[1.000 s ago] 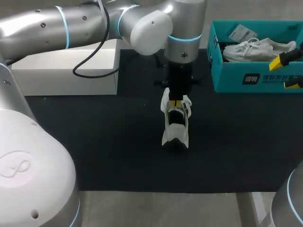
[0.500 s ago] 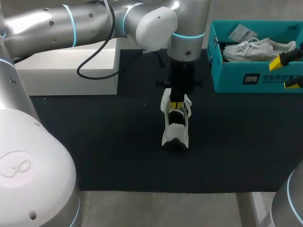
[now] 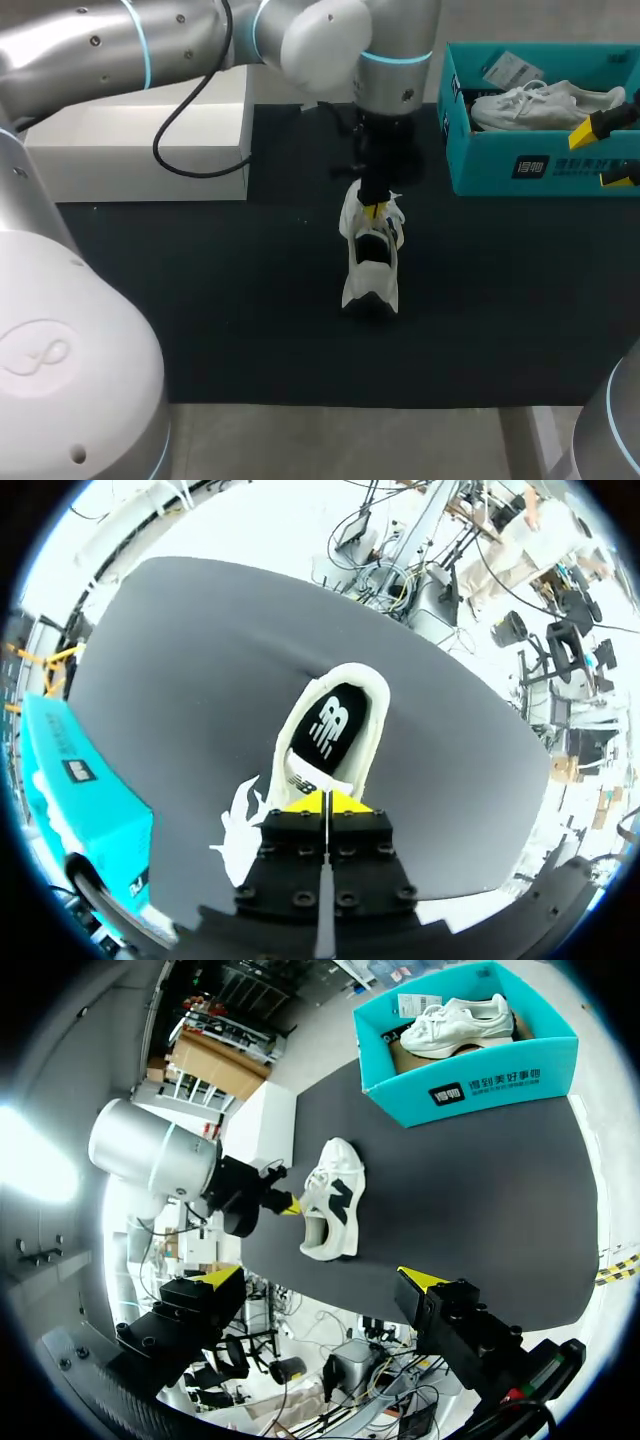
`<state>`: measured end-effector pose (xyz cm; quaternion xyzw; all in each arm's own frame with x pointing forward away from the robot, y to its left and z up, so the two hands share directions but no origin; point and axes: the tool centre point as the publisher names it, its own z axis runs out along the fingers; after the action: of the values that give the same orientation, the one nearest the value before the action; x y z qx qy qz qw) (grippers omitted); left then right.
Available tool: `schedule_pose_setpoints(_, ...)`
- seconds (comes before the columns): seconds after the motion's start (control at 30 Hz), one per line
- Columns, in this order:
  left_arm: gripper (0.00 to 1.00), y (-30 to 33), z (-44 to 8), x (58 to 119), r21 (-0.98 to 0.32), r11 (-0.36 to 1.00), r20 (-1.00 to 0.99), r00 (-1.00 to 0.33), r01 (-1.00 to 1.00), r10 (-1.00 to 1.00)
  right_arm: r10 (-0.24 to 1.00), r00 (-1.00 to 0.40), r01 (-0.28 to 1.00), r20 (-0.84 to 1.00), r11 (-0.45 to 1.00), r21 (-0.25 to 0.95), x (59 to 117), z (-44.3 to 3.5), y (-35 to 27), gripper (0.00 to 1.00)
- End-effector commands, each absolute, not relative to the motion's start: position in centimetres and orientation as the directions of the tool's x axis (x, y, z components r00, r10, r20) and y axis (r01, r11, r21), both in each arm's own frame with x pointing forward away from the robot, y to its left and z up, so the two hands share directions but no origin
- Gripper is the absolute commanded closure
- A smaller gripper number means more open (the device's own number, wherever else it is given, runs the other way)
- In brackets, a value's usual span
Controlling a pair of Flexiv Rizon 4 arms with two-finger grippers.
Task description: Take the shoe out of the shoebox, open the shoe tongue, remove and reinsert the insole, then place the shoe into the shoebox
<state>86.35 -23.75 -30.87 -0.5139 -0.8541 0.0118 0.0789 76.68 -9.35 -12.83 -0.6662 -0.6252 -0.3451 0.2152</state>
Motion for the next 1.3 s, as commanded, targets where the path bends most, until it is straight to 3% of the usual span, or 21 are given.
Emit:
schedule_pose_setpoints(0.03, 1.00, -24.1, -30.7, 85.8, -0.068, 0.484, 0.126, -0.474, 0.873, 0.872, 0.687, -0.017, 0.981, 0.727, -0.127, 0.144, 76.7, -12.9, -9.3, 0.00)
schedule_pose_setpoints(0.47, 1.00, -24.1, -30.7, 85.8, -0.068, 0.484, 0.126, -0.474, 0.873, 0.872, 0.687, -0.017, 0.981, 0.727, -0.127, 0.144, 76.7, -12.9, -9.3, 0.00)
schedule_pose_setpoints(0.57, 1.00, -24.4, -30.3, 85.0, -0.024, 0.593, 0.074, -0.590, 0.805, 0.804, 0.687, -0.017, 0.981, 0.727, -0.127, 0.144, 76.7, -12.9, -9.3, 0.00)
schedule_pose_setpoints(0.7, 1.00, -24.7, -29.7, 83.9, 0.143, 0.820, 0.011, -0.829, 0.554, 0.559, 0.687, -0.017, 0.981, 0.727, -0.127, 0.144, 76.7, -12.9, -9.3, 0.00)
schedule_pose_setpoints(0.83, 1.00, -24.8, -29.4, 81.9, 0.195, 0.933, -0.131, -0.935, 0.303, 0.331, 0.687, -0.017, 0.981, 0.727, -0.127, 0.144, 76.7, -12.9, -9.3, 0.00)
schedule_pose_setpoints(0.93, 1.00, -24.4, -29.7, 81.3, 0.153, 0.979, -0.090, -0.984, 0.137, 0.152, 0.687, -0.017, 0.981, 0.727, -0.127, 0.144, 76.7, -12.9, -9.3, 0.00)
schedule_pose_setpoints(1.3, 1.00, -24.4, -29.7, 81.3, 0.153, 0.979, -0.090, -0.984, 0.137, 0.152, 0.687, -0.017, 0.981, 0.727, -0.127, 0.144, 76.7, -12.9, -9.3, 0.00)
